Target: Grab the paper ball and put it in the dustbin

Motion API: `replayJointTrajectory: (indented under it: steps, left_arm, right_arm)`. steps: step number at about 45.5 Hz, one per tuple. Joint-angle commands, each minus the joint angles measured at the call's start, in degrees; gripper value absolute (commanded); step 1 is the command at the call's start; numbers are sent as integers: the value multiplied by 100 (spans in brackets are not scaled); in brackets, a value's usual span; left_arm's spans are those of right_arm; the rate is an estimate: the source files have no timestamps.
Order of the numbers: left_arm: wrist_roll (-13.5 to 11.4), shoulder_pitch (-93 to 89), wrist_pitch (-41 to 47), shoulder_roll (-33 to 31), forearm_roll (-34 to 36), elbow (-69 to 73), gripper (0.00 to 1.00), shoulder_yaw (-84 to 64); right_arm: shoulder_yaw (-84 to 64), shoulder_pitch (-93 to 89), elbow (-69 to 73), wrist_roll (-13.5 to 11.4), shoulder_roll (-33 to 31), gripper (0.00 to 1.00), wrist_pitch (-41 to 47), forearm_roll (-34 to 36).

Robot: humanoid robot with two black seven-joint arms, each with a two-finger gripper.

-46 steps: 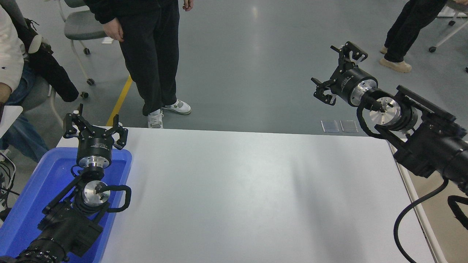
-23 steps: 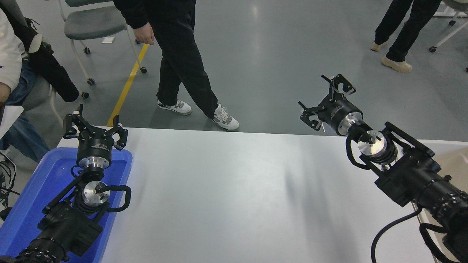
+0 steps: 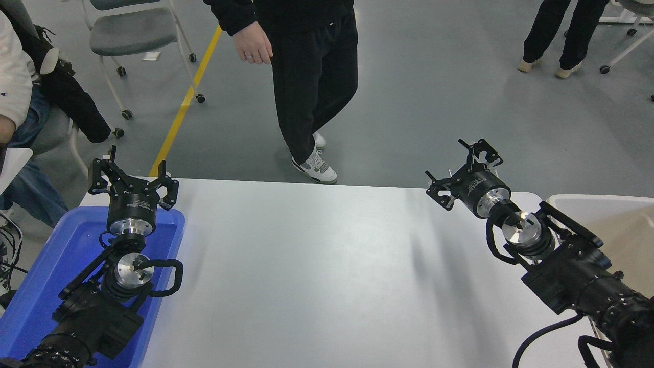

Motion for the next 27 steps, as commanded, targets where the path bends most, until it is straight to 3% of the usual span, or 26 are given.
replayJointTrajectory:
  steps: [1, 27]
  left_arm:
    - [0, -1, 0, -1, 0, 0, 99, 0]
    - [0, -1, 0, -1, 0, 0, 99, 0]
  right_arm:
    - [132, -2, -60, 0, 28, 100, 31, 0]
    - [193, -29, -60, 0, 2, 100, 58, 0]
